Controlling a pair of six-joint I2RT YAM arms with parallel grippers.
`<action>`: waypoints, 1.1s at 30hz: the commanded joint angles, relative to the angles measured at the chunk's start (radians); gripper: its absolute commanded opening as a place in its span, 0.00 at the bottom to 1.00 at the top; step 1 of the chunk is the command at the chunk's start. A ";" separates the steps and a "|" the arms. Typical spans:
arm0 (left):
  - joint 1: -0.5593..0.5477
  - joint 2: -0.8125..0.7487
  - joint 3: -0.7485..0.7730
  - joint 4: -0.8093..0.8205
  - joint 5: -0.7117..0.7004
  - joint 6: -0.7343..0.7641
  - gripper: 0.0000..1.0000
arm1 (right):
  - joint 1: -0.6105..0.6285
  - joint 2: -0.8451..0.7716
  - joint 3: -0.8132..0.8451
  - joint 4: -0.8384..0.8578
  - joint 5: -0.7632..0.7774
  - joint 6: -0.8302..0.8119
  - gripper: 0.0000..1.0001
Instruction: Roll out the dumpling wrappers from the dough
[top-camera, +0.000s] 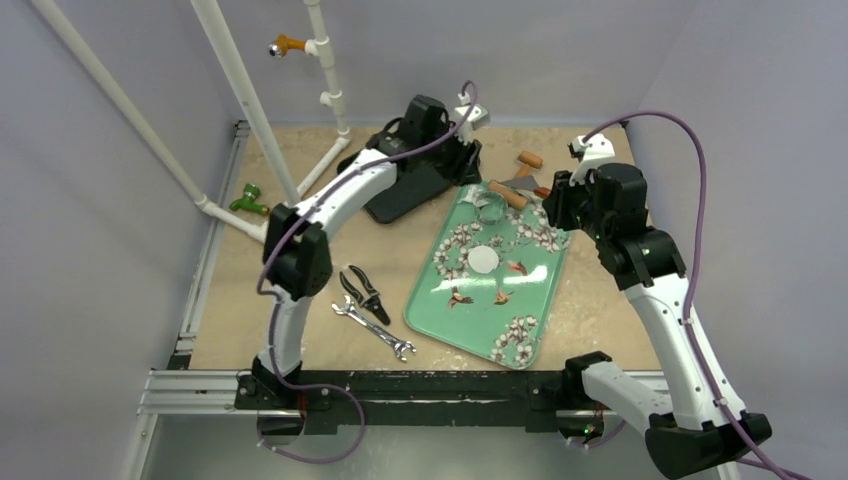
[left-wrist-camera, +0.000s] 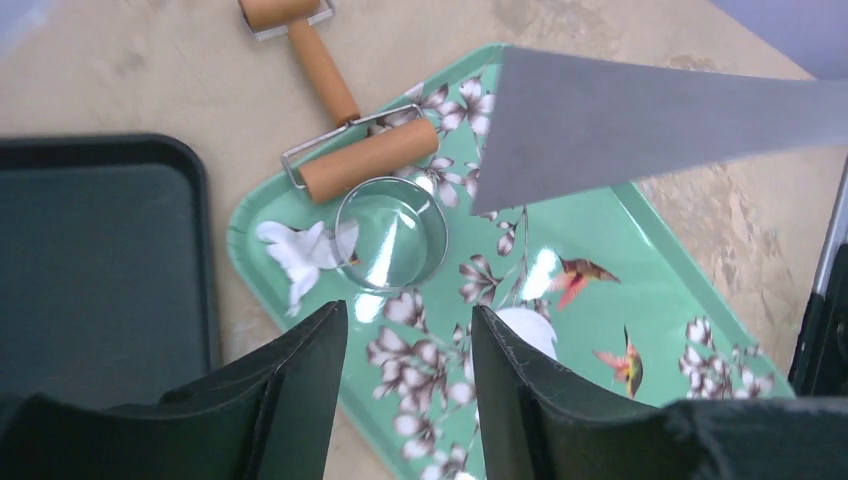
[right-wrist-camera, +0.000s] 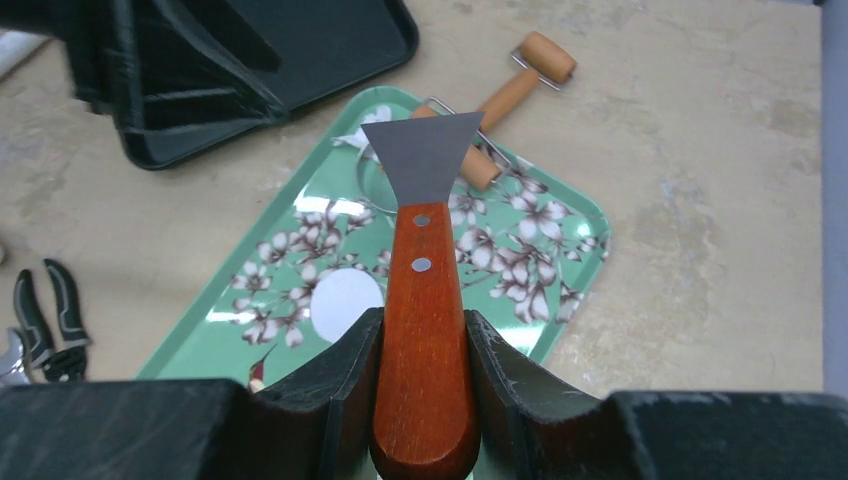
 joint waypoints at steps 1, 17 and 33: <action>0.013 -0.345 -0.221 0.154 0.140 0.279 0.48 | -0.004 -0.011 0.056 0.075 -0.152 -0.053 0.00; -0.144 -0.604 -0.622 0.535 0.033 0.736 0.62 | 0.002 -0.062 -0.065 0.285 -0.468 0.141 0.00; -0.175 -0.546 -0.570 0.560 0.064 0.850 0.44 | 0.005 -0.038 -0.085 0.309 -0.509 0.165 0.00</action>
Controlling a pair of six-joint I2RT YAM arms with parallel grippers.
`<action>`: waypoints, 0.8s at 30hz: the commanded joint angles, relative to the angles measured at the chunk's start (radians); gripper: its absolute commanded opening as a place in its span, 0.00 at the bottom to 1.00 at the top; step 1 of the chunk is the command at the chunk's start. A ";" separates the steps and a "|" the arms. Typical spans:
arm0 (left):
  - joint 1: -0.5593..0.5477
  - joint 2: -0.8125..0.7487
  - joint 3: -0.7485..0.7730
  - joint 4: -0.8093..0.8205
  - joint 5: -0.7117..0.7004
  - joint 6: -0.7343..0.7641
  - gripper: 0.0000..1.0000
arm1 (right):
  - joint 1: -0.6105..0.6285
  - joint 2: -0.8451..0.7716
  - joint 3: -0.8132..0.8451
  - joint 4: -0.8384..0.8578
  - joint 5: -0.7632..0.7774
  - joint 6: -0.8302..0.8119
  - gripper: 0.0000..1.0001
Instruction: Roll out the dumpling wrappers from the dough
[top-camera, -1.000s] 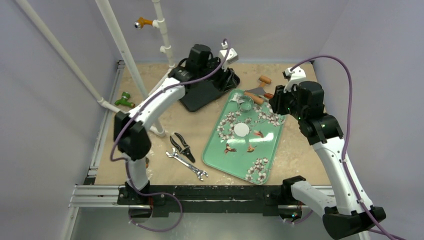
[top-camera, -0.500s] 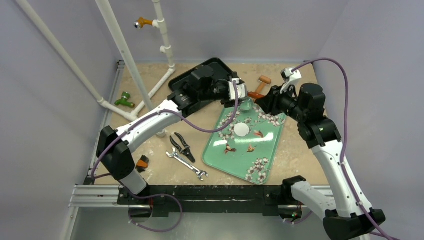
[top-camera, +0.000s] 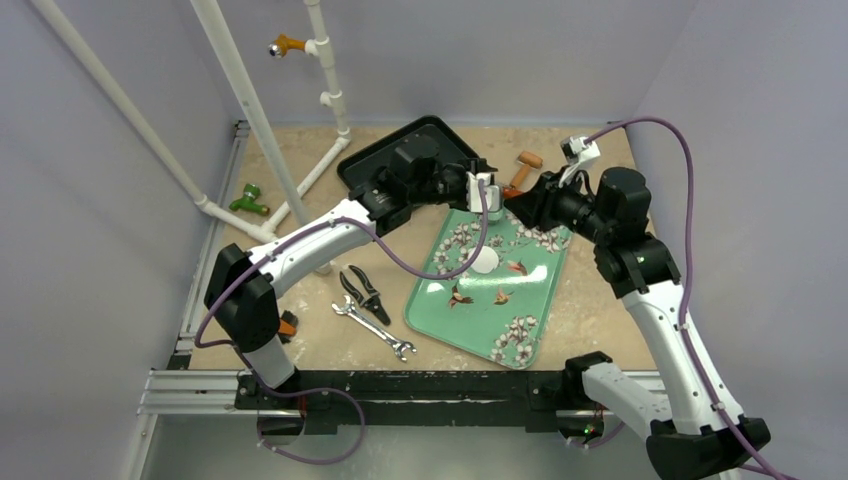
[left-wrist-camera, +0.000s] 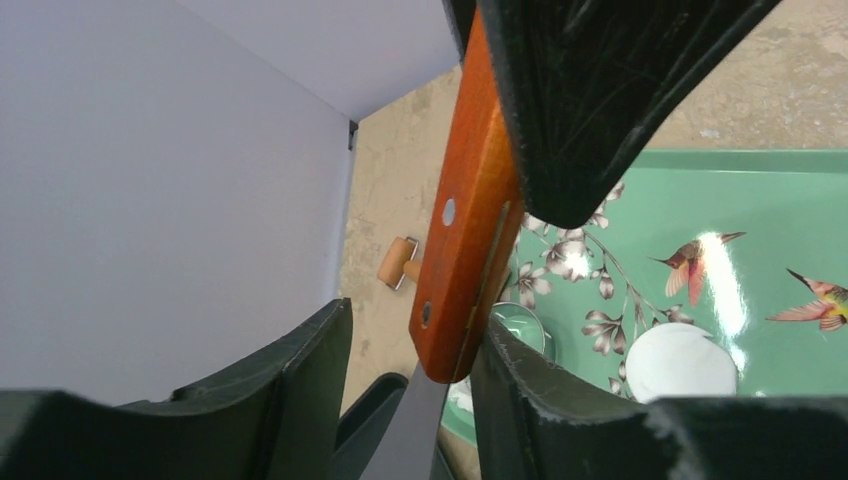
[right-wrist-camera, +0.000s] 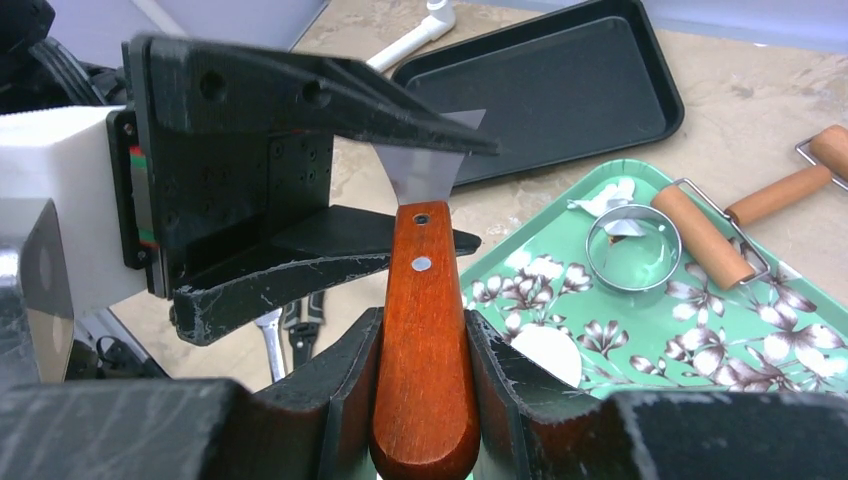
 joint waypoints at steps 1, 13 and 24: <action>-0.013 -0.010 0.045 0.072 0.039 0.015 0.39 | 0.003 0.002 -0.007 0.072 -0.023 0.006 0.00; -0.003 -0.025 -0.028 0.032 0.030 0.321 0.00 | 0.002 0.085 0.192 -0.235 -0.072 -0.133 0.79; 0.000 -0.043 -0.105 0.061 0.017 0.564 0.00 | 0.006 0.305 0.422 -0.599 -0.108 -0.171 0.74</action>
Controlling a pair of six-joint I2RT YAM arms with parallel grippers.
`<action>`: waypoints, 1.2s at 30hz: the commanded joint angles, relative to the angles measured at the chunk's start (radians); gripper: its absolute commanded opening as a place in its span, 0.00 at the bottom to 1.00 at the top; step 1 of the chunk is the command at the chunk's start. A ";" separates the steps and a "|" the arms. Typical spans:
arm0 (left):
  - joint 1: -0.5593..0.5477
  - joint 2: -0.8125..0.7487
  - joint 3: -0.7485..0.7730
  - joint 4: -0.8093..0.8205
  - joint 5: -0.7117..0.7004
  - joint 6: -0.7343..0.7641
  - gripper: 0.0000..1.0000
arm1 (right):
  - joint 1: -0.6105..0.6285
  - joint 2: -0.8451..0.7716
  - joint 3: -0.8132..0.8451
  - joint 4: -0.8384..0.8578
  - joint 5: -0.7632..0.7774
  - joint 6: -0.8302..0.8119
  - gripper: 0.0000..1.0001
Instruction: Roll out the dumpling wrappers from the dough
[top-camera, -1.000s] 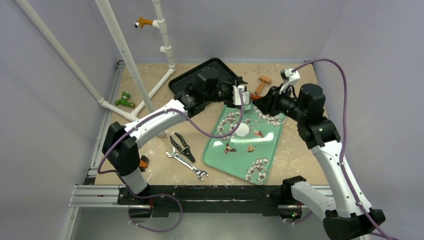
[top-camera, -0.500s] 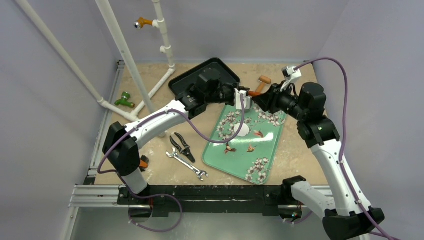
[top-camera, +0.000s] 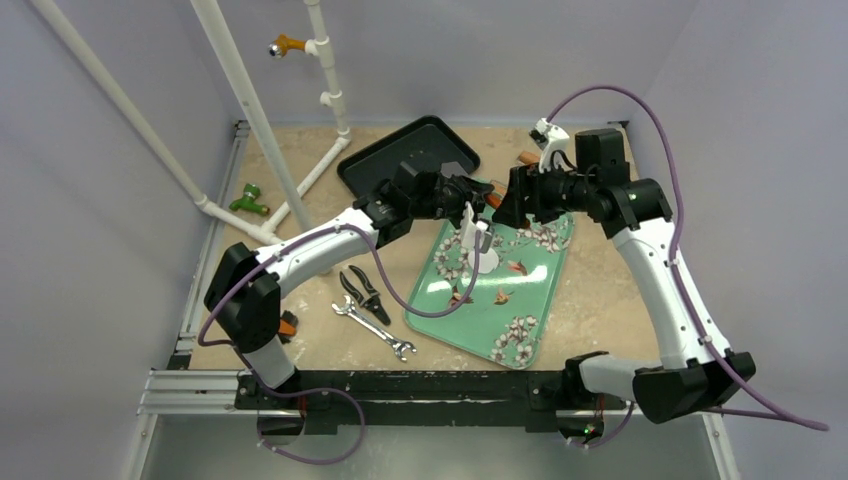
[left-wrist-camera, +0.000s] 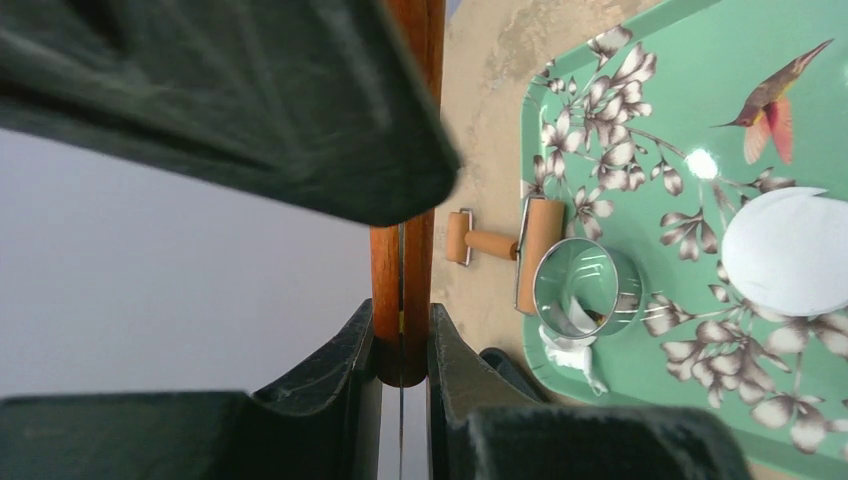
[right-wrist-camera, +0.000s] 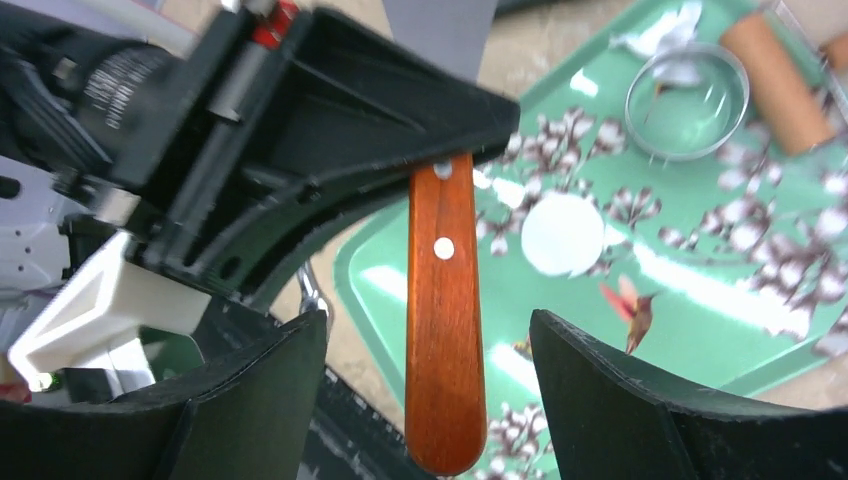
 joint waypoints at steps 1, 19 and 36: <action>0.007 -0.043 -0.001 0.068 0.027 0.101 0.00 | 0.007 0.021 0.070 -0.144 -0.026 -0.024 0.74; 0.002 -0.056 -0.056 0.125 0.068 0.150 0.00 | 0.059 0.071 0.007 -0.035 -0.012 0.012 0.44; -0.002 -0.089 -0.082 0.178 -0.062 -0.158 1.00 | 0.059 0.048 0.019 -0.106 0.352 0.002 0.00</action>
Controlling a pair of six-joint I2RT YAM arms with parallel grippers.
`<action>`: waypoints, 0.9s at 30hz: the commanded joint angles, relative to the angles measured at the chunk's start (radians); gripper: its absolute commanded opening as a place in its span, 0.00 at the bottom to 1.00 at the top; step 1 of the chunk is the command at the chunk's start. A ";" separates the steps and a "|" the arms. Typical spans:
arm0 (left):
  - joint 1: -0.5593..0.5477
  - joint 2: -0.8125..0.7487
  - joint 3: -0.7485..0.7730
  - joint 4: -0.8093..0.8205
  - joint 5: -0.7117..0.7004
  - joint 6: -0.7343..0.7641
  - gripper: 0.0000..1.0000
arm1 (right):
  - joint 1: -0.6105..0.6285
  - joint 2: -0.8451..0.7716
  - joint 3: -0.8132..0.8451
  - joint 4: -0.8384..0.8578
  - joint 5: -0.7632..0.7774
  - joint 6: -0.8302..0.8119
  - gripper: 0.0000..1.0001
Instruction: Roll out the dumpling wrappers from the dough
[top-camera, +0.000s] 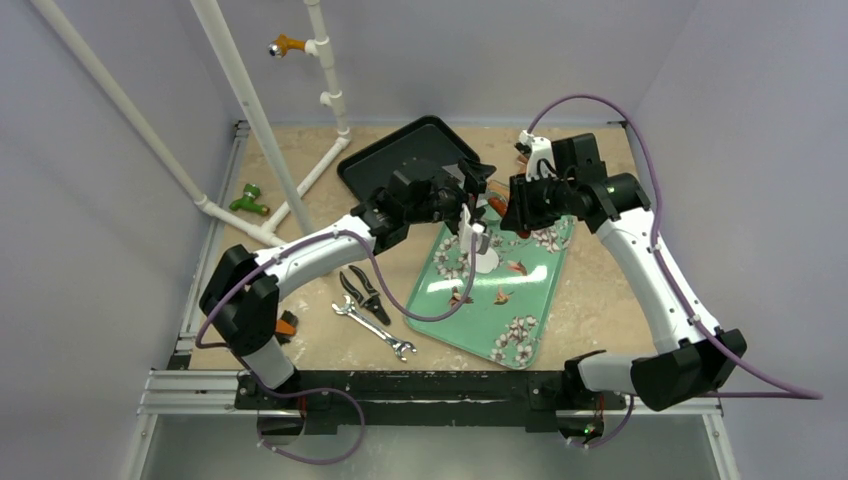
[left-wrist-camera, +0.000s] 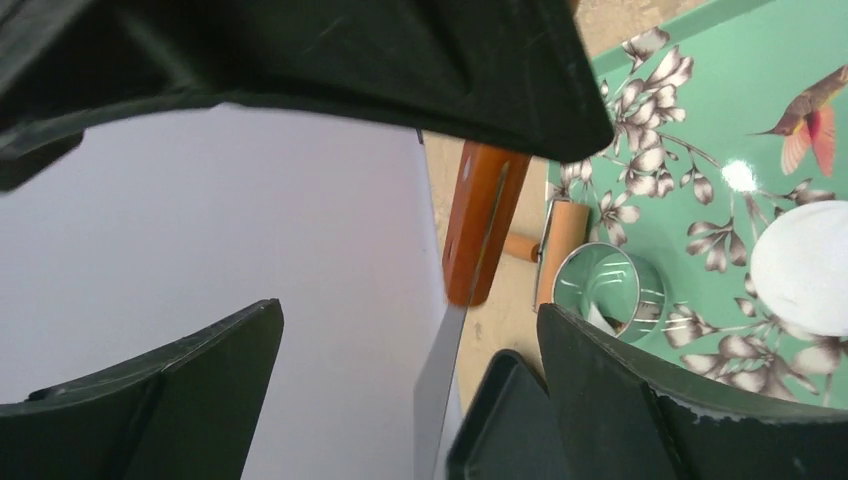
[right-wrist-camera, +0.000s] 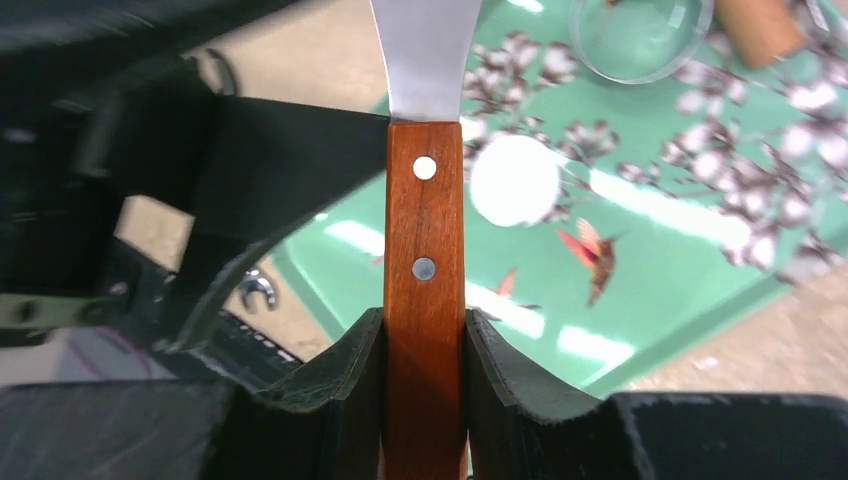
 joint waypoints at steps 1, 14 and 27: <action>-0.003 -0.079 0.012 -0.018 -0.073 -0.213 1.00 | 0.001 -0.034 0.040 -0.020 0.232 0.000 0.00; 0.160 0.088 0.301 -1.007 -0.138 -1.235 1.00 | 0.068 -0.048 -0.029 -0.155 0.543 0.128 0.00; 0.152 0.290 0.186 -0.861 -0.256 -1.519 0.79 | 0.204 -0.134 -0.213 -0.284 0.483 0.379 0.00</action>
